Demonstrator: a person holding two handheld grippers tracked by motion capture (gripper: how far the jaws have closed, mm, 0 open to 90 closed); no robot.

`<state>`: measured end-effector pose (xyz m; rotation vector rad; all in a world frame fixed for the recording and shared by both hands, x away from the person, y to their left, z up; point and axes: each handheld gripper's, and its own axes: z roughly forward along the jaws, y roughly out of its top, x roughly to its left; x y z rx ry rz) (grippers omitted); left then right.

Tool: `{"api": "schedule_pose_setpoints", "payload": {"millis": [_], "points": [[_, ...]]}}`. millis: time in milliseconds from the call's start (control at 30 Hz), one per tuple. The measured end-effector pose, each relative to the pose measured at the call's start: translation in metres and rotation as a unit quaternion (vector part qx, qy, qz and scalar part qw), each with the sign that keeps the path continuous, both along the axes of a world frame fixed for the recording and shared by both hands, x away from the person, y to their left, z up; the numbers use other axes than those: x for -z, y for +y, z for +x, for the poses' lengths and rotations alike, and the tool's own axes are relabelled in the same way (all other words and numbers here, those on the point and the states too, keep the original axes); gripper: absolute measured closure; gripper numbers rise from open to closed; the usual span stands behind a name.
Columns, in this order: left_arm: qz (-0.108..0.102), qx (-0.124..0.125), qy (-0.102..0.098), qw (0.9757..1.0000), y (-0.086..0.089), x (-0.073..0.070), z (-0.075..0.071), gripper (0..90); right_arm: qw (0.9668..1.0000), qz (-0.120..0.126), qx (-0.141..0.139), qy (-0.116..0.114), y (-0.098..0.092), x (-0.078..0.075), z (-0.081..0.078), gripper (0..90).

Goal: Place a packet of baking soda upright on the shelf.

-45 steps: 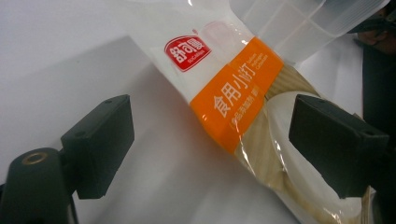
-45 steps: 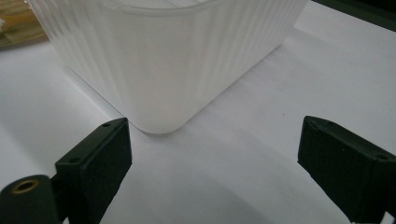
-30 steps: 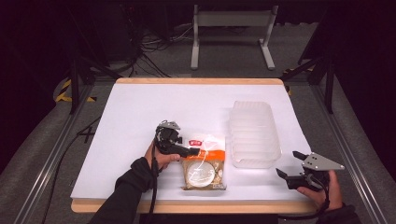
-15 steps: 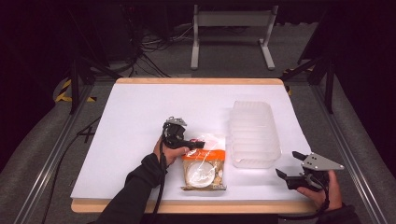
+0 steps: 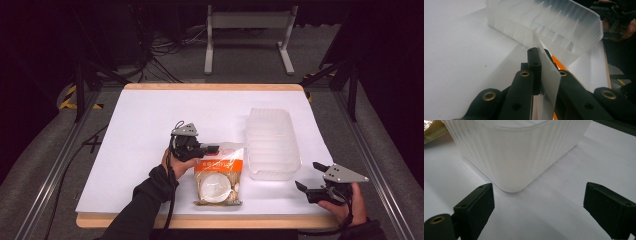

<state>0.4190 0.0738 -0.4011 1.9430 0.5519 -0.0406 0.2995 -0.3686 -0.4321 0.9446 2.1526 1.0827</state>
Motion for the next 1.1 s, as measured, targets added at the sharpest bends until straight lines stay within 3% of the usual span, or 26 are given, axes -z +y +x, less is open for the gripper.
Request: {"api": "schedule_pose_setpoints", "payload": {"millis": [100, 233, 333, 500, 633, 933, 1100], "points": [[-0.006, 0.001, -0.012, 0.9999, 0.002, -0.006, -0.006, 89.9, 1.0, 0.001, 0.001, 0.0, 0.0, 0.0, 0.0, 10.6], [-0.024, 0.005, -0.038, 0.999, 0.006, -0.021, -0.025, 89.9, 1.0, 0.004, 0.003, -0.002, -0.002, -0.001, -0.001, 10.6], [-0.036, 0.023, -0.062, 0.9971, 0.004, -0.036, -0.044, 89.9, 1.0, 0.007, 0.003, -0.004, -0.003, -0.002, -0.001, 10.6], [-0.038, 0.043, -0.084, 0.9948, -0.001, -0.048, -0.06, 90.0, 0.9999, 0.006, 0.012, -0.007, -0.003, -0.003, -0.001, 10.7], [-0.042, 0.043, -0.109, 0.9923, -0.007, -0.055, -0.074, 90.0, 0.9998, 0.006, 0.016, -0.009, -0.005, -0.003, -0.001, 10.8], [-0.045, 0.044, -0.127, 0.99, -0.01, -0.064, -0.083, 90.0, 0.9998, 0.006, 0.017, -0.007, -0.005, -0.003, -0.001, 10.8], [-0.044, 0.037, -0.15, 0.9871, -0.009, -0.067, -0.087, 90.0, 0.9998, 0.007, 0.016, -0.006, -0.005, -0.003, -0.001, 10.8]]}}
